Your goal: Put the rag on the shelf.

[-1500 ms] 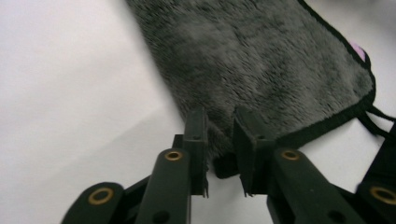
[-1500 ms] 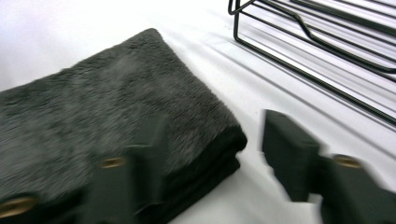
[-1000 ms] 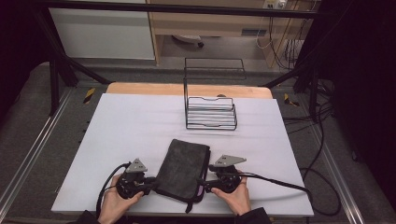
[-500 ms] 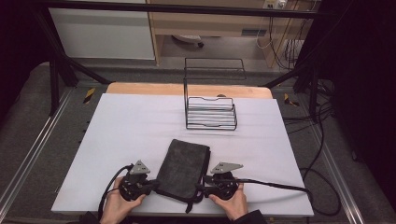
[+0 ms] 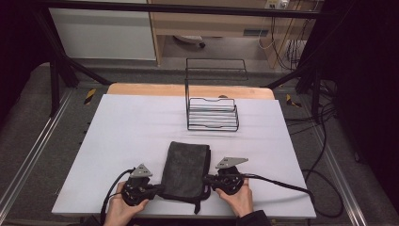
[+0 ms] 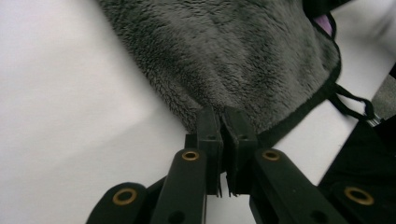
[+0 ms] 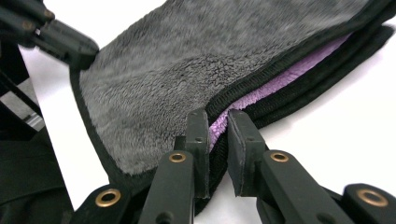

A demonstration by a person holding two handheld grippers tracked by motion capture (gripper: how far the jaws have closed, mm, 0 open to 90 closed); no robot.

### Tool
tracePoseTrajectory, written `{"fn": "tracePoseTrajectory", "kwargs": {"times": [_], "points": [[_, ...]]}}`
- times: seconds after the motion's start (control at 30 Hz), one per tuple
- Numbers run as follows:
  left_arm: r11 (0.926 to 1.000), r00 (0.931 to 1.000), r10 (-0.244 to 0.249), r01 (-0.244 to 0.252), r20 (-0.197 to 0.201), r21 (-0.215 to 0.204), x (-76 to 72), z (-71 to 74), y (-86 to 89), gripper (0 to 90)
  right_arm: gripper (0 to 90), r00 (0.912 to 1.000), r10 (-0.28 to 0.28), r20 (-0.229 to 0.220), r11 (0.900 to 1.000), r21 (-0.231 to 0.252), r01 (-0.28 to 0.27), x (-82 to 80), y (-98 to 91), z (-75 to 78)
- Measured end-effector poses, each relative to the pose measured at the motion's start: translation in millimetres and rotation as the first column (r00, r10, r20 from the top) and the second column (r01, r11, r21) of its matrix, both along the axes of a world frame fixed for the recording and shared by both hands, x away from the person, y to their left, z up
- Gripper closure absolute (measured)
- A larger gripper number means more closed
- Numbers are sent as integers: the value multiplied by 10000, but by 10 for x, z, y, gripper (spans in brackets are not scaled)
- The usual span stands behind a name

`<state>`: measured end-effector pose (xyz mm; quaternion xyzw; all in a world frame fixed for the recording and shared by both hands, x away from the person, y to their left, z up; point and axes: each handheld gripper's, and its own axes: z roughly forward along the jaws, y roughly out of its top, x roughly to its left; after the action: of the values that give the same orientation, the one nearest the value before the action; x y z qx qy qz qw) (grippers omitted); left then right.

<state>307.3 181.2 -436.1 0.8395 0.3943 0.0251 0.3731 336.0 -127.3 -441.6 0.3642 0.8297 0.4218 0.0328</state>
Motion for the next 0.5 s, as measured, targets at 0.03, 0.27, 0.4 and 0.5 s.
{"fn": "tracePoseTrajectory", "kwargs": {"times": [0.03,0.27,0.4,0.5], "points": [[10000,10000,19,-19,43,-19,-24,-1,-29,859,803,10000,0,0,10000,0,0,0,0,0],[9999,9994,129,-132,309,98,-118,-11,-109,855,758,10000,21,-71,10000,1,-21,72,-76,-77],[9998,9990,111,-118,429,147,-95,-16,-67,775,533,9984,-130,548,9999,-86,135,48,-118,-56],[9998,9987,9,-21,519,216,-60,18,-11,654,407,9963,-417,745,9988,300,396,76,-215,-12]]}}
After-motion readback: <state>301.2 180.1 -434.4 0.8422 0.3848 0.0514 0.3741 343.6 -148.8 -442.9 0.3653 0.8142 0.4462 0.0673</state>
